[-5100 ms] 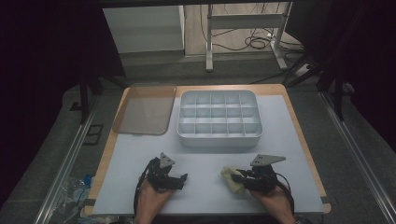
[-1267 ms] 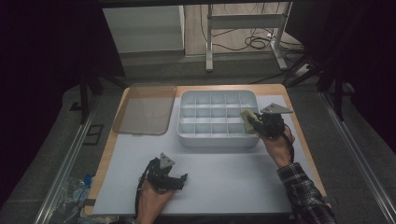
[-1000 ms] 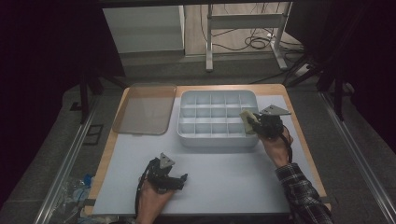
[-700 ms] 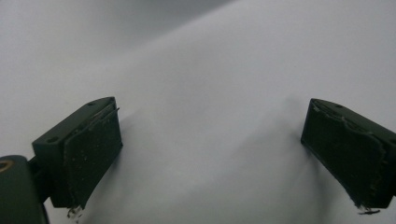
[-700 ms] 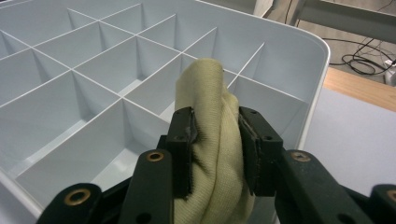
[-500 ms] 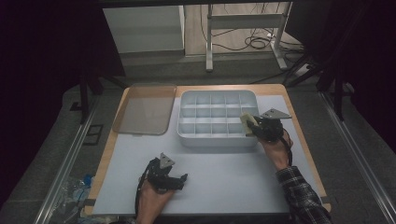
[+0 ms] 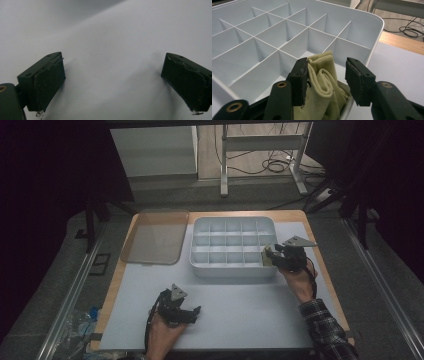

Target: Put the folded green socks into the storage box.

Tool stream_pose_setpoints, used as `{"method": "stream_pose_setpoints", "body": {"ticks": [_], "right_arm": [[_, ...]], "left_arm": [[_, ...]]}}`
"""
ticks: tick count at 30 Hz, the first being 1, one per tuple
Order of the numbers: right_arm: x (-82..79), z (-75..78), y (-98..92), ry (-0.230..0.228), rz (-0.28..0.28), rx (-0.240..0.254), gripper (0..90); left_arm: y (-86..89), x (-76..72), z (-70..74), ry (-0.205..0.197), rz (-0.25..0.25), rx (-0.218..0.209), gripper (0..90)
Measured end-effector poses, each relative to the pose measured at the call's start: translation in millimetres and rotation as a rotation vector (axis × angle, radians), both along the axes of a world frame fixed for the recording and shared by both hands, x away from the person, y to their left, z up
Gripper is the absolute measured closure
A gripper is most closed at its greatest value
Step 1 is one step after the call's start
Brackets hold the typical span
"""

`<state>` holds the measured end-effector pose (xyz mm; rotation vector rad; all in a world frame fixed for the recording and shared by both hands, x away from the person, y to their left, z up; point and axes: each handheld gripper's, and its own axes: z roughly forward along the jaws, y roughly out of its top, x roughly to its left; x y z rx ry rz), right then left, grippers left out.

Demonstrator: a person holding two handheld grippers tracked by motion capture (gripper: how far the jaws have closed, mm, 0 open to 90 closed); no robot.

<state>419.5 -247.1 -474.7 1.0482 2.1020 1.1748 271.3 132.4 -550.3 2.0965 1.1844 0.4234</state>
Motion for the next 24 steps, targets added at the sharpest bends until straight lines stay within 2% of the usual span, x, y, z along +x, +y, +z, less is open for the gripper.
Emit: {"method": "stream_pose_setpoints", "body": {"ticks": [4, 6, 8, 11, 16, 21, 24], "right_arm": [[2.9, -0.7, 3.9, 0.007, 0.008, -0.009, 52.4], [2.8, -2.0, 5.1, 0.022, 0.012, -0.012, 65.1], [0.7, -3.7, 5.7, 0.027, 0.018, -0.018, 73.5], [-4.5, -5.0, 4.0, 0.031, 0.023, -0.022, 77.5], [-13.3, -5.9, -1.3, 0.039, 0.029, -0.027, 76.8], [-13.2, -4.0, -1.6, 0.032, 0.025, -0.016, 64.3], [-12.3, -1.5, -0.9, 0.043, 0.035, -0.009, 57.4]], "left_arm": [[0.0, 0.0, 0.0, 0.000, 0.000, 0.000, 4.7], [0.0, 0.0, 0.0, 0.000, 0.000, 0.000, 4.7], [0.0, 0.0, 0.0, 0.000, 0.000, 0.000, 4.7], [0.0, 0.0, 0.0, 0.000, 0.000, 0.000, 4.7], [0.0, 0.0, 0.0, 0.000, 0.000, 0.000, 4.7], [-0.1, 0.0, 0.0, 0.000, 0.000, 0.000, 4.7], [0.0, 0.0, 0.0, 0.000, 0.000, 0.000, 4.7]]}}
